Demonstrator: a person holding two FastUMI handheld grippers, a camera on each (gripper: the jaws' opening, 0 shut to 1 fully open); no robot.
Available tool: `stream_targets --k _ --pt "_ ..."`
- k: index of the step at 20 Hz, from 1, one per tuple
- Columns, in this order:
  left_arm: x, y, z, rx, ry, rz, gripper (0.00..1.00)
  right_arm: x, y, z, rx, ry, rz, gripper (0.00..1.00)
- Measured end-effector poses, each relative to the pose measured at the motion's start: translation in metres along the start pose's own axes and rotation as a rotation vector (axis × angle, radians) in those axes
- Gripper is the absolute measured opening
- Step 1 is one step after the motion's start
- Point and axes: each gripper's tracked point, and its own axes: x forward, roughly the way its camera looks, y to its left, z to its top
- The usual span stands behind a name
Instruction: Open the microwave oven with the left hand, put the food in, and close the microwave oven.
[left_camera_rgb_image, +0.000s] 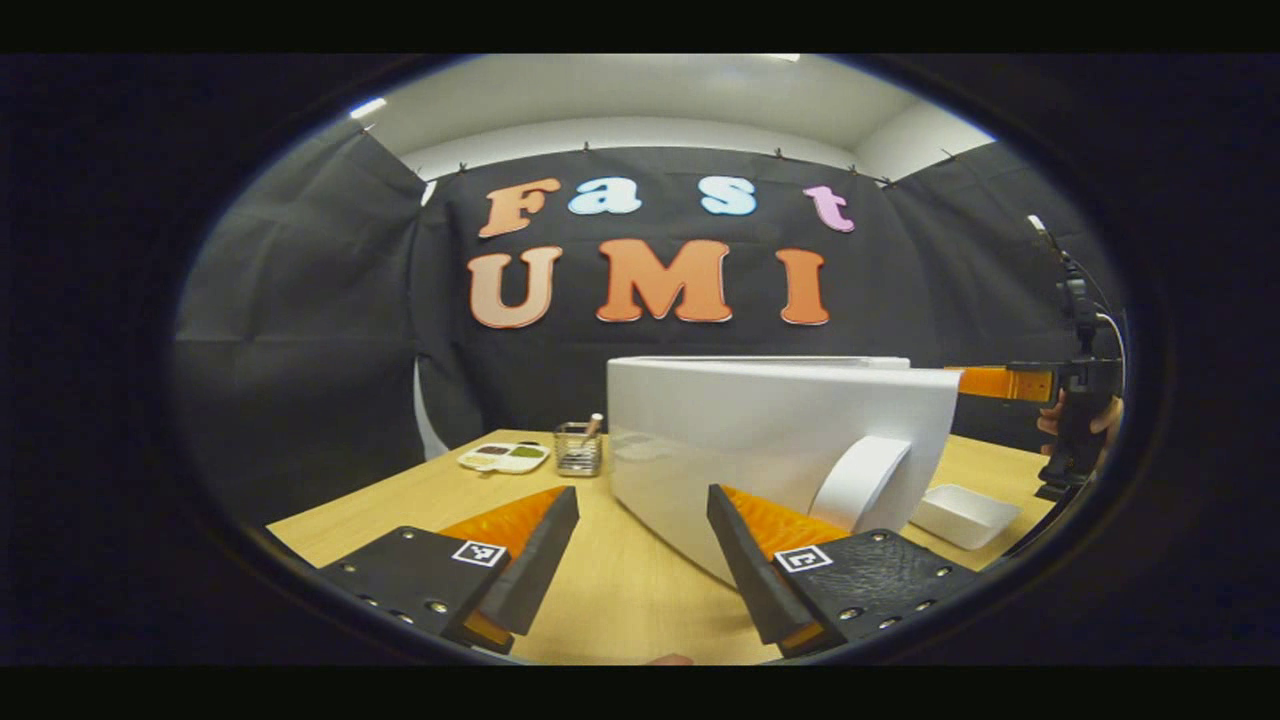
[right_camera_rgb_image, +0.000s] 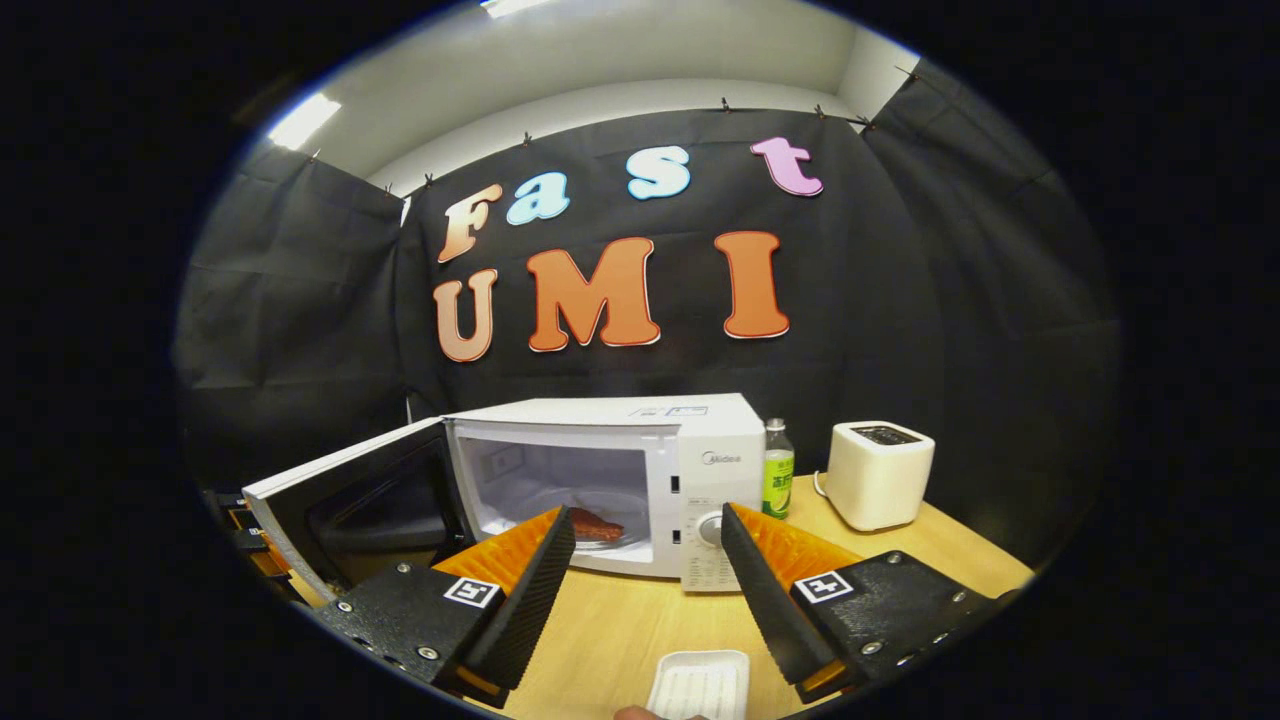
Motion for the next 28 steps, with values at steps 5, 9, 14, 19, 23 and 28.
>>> stream_targets --k 5,9,14,19,23,28 --pt "0.028 -0.056 -0.002 -0.004 0.01 -0.114 0.81 -0.029 -0.058 0.011 -0.01 -0.035 -0.086 0.92" --pt "0.052 -0.098 -0.014 -0.015 0.045 -0.188 0.81 -0.047 -0.093 0.011 0.019 -0.04 -0.132 0.92" --pt "0.079 -0.144 -0.024 0.02 0.052 -0.251 0.55 -0.063 -0.118 0.007 0.034 -0.04 -0.163 0.92" --pt "0.106 -0.181 -0.046 0.029 0.09 -0.289 0.25 -0.069 -0.125 0.003 0.027 -0.033 -0.172 0.92" --pt "0.134 -0.196 -0.055 -0.003 0.107 -0.292 0.07 -0.073 -0.13 0.003 0.013 -0.032 -0.174 0.92" --pt "0.168 -0.211 -0.058 0.027 0.117 -0.275 0.07 -0.075 -0.133 -0.004 0.013 -0.02 -0.174 0.92"
